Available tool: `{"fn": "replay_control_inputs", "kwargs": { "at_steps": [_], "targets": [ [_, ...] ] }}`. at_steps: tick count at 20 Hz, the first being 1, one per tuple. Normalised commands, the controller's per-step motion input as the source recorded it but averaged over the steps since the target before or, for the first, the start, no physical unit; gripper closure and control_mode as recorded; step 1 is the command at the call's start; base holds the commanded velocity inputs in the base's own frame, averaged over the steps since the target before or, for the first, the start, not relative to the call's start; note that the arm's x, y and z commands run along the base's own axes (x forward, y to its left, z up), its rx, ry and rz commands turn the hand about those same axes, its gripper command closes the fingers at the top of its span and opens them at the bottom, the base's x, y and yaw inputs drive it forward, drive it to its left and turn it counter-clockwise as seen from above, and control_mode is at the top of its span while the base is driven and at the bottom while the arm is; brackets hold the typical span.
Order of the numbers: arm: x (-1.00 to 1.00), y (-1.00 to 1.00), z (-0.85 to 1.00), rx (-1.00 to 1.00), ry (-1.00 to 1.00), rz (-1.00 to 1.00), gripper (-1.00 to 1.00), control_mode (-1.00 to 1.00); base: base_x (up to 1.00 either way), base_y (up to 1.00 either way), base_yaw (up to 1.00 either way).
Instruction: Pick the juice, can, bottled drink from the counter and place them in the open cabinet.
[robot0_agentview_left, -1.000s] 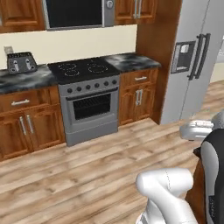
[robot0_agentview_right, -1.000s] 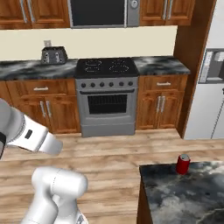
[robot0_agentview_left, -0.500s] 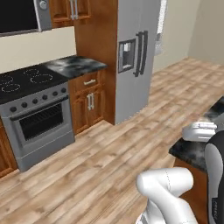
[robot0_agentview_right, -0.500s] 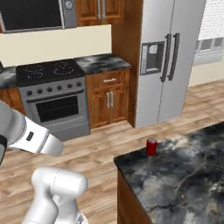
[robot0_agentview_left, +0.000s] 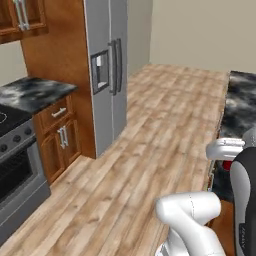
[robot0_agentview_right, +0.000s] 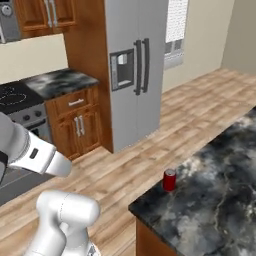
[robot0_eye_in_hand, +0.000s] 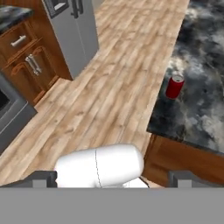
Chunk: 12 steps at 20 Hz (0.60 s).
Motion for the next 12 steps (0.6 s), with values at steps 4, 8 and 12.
{"fn": "replay_control_inputs", "kwargs": {
  "at_steps": [4,8,12],
  "targets": [
    [0.0,0.0,0.0,0.0,0.0,0.0,-1.0,1.0,0.35,0.0,-0.75],
    [0.0,0.0,0.0,0.0,0.0,0.0,-1.0,1.0,0.25,-0.02,-0.79],
    [0.0,0.0,0.0,0.0,0.0,0.0,-1.0,1.0,0.69,0.0,-0.64]
  ]
}}
